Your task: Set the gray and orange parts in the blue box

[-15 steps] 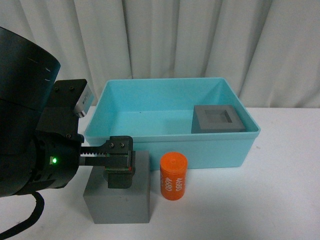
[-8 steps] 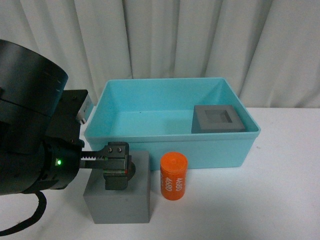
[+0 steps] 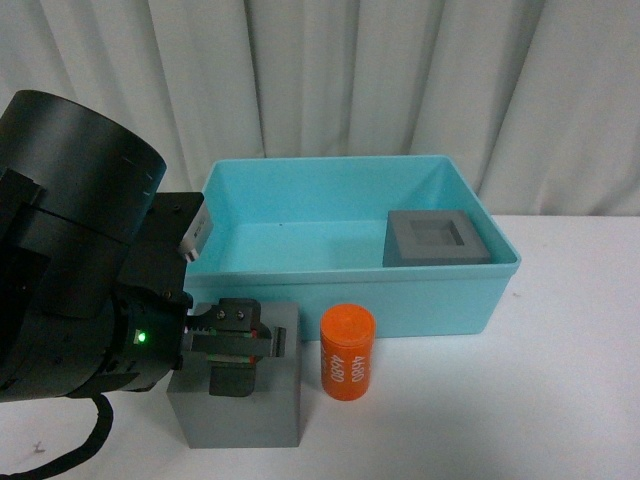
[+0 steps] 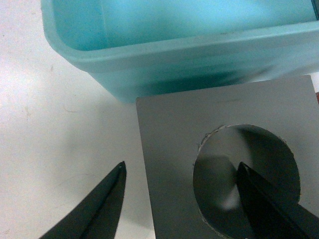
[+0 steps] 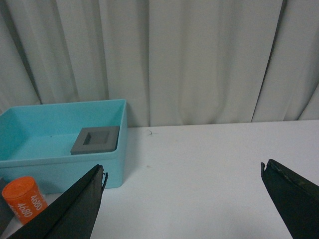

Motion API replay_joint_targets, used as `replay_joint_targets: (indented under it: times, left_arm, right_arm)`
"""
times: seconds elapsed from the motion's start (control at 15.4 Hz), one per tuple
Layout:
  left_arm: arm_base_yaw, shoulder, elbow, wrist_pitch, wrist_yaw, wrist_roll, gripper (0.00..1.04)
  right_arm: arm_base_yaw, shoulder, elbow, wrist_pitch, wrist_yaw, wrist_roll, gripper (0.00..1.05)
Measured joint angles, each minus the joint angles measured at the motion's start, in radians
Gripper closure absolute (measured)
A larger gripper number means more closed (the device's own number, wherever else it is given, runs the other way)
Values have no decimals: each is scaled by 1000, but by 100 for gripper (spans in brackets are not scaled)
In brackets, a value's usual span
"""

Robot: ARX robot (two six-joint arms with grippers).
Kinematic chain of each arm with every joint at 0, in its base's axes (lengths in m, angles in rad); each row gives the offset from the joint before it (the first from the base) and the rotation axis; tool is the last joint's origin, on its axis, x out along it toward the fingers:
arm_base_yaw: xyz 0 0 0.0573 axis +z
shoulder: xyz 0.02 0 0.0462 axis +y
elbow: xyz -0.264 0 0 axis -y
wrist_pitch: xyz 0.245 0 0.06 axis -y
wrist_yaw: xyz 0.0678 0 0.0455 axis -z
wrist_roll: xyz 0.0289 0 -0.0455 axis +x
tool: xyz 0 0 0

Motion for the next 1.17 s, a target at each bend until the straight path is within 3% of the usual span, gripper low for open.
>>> replay_joint_targets:
  times: [0.13,0.33,0.39,0.78,0.91,1.17]
  left_arm:
    - [-2,-1,1,-1,-3,12,59]
    - [11,-19,1,-21,-3,32,81]
    - [16,-43,-8,-37,-2,46,84]
    - [129,-470,-90,-276,15,156,85]
    - [66,-530,12,-314,18,154,85]
    - [-69,-354,272,-327,2,148,85]
  right_arm:
    - [0,0,0,0,0,0,6]
    - [0,0,0,0,0,0,6]
    - [0,0,0,0,0,0,6]
    - [0,0,0,0,0,0,6]
    - [0,0,0,0,0,0,6]
    - [0,0,0,0,0,0,6]
